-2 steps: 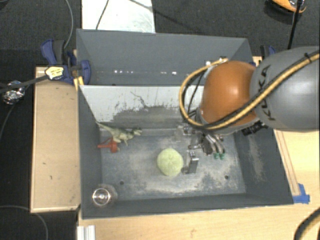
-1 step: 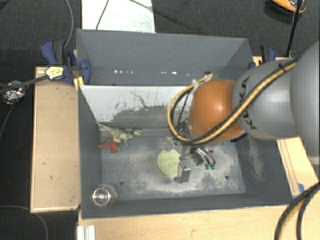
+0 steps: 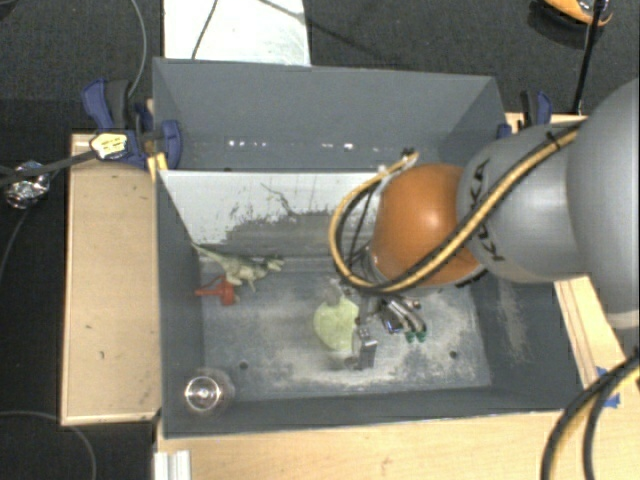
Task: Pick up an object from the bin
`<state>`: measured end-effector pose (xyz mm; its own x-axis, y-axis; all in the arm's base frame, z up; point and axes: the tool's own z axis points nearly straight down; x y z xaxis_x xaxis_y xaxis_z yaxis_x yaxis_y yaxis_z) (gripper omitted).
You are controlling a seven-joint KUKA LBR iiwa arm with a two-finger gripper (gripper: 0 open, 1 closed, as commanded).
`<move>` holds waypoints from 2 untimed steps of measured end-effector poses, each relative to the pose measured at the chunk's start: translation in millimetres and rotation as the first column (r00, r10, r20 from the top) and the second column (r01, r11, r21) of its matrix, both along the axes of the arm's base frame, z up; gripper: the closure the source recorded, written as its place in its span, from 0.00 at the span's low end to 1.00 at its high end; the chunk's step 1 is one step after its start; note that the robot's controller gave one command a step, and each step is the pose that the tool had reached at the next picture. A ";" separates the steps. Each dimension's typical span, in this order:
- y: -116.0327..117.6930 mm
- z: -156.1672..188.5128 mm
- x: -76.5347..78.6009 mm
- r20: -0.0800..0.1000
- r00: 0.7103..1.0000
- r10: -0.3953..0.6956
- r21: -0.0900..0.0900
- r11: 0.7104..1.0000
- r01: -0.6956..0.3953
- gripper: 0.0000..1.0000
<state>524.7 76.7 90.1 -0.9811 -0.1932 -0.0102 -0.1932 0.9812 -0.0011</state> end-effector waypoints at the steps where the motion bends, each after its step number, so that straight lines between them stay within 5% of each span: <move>1: -30.8 -2.1 24.2 0.010 0.918 0.396 -0.006 0.918 -0.396 1.00; 2: -30.8 -2.1 24.2 0.010 0.918 0.396 -0.006 0.918 -0.396 1.00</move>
Offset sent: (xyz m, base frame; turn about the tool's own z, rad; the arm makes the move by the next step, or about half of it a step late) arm 0.0000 0.0000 0.0000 0.0000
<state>548.9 46.0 88.0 -0.8243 -0.5659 -0.0189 -0.5658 0.8245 -0.0088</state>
